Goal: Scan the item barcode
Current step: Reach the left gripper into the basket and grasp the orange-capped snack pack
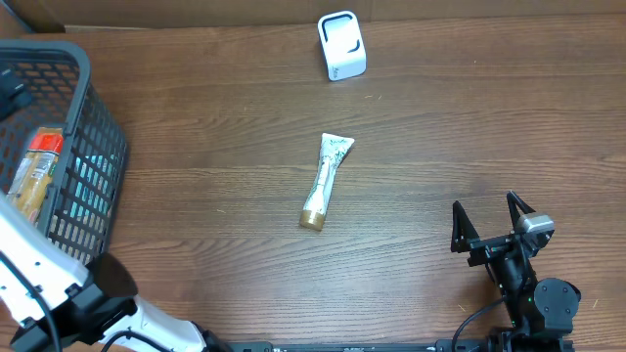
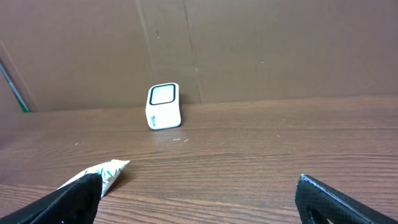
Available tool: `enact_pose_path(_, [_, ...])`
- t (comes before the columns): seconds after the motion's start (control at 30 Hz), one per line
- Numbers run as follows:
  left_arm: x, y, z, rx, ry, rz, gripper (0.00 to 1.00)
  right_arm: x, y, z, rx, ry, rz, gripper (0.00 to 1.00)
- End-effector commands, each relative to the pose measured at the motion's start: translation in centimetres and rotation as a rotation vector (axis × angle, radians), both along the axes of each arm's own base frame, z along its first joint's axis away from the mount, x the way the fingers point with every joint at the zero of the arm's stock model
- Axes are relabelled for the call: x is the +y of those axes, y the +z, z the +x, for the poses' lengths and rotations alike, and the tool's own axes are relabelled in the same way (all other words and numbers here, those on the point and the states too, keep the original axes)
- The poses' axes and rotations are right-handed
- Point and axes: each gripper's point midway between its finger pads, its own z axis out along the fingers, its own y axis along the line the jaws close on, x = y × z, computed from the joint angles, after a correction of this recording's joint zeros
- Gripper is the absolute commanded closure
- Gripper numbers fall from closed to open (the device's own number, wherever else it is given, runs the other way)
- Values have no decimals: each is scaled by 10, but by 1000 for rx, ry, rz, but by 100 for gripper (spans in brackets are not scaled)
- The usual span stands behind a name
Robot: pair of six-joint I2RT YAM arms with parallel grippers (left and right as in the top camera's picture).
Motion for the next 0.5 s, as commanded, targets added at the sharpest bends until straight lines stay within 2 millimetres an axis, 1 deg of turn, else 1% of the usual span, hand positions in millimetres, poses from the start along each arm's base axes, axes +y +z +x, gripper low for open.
enact_pose_path(0.0, [34, -29, -20, 102, 131, 5, 0, 0, -3, 1, 3, -5, 0, 0])
enact_pose_path(0.1, [43, -58, -21, 175, 152, -6, 0, 0, -3, 1, 3, -5, 0, 0])
enact_pose_path(0.3, [63, -123, 0, 228, 104, -2, 0, 0, -3, 1, 3, -5, 0, 0])
enact_pose_path(0.47, [71, -175, 7, 308, -36, 52, 0, 0, -3, 1, 3, -5, 0, 0])
